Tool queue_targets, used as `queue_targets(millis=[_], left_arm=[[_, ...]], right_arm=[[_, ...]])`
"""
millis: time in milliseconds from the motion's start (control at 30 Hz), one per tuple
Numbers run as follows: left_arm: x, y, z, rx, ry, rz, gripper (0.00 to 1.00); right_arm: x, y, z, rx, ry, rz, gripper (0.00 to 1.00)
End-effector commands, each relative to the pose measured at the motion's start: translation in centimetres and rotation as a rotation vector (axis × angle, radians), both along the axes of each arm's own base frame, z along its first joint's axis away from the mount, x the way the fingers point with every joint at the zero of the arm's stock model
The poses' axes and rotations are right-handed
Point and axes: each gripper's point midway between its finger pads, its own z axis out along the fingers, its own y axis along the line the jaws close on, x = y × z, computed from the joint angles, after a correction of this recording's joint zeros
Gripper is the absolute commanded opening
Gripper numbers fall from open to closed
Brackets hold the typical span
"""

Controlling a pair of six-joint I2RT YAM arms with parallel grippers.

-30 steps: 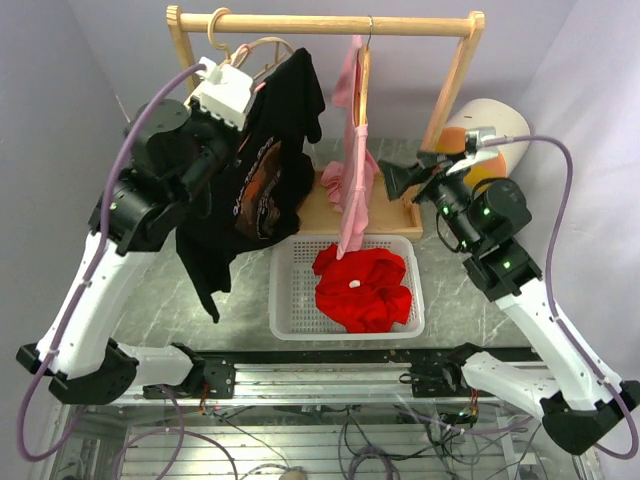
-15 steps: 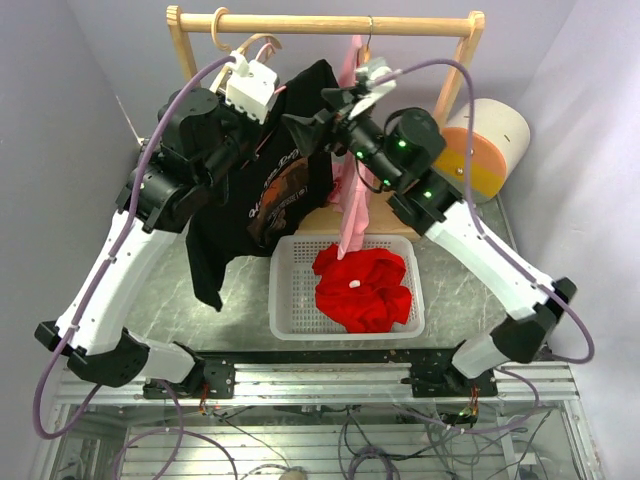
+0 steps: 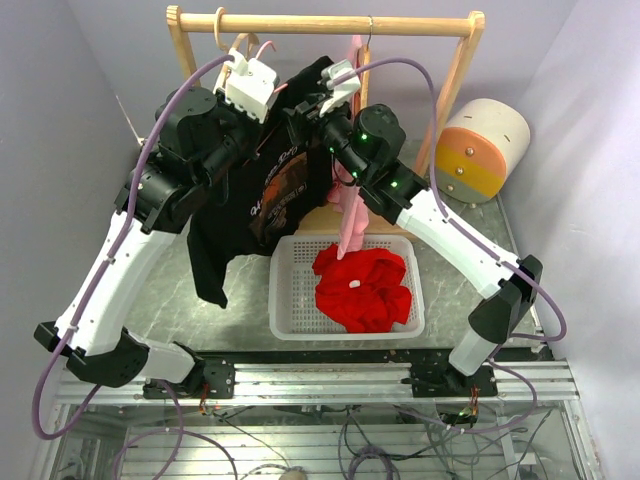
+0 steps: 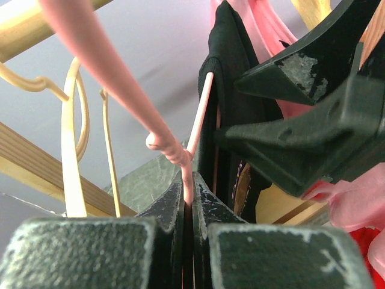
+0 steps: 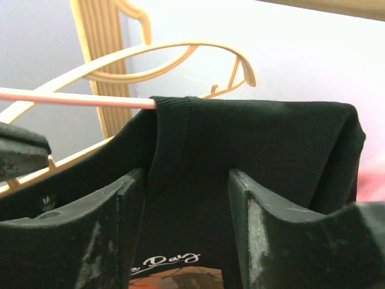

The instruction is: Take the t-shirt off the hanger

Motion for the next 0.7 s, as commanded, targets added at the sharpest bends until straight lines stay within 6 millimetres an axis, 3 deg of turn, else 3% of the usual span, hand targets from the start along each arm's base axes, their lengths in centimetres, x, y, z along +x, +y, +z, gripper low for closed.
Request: queue_targets(millis=[0, 67, 167, 200, 467, 667], left_arm=[[-1.2, 0.2, 3.8, -0.072, -0.106, -0.026, 0.07], [-1.5, 0.0, 3.6, -0.066, -0.103, -0.046, 0.07], [-2.1, -0.4, 3.3, -0.055, -0.098, -0.089, 0.07], [-2.3, -0.5, 3.1, -0.050, -0.096, -0.098, 0.07], [-3.6, -0.2, 0.6, 0.043, -0.055, -0.145, 0.07], [-3.5, 1.4, -0.6, 0.092, -0.030, -0.076, 0.07]], right_arm=[[0.9, -1.2, 1.2, 0.034, -0.051, -0.093, 0.46], [1.4, -1.6, 1.2, 0.043, -0.062, -0.130, 0.35], [2.3, -2.7, 1.6, 0.053, -0.082, -0.211, 0.05], [2.6, -3.2, 1.7, 0.046, -0.088, -0.245, 0.00], [3.8, -10.0, 3.5, 0.040, -0.158, -0.563, 0.00], [4.1, -14.5, 4.9, 0.056, -0.184, -0.725, 0.00]])
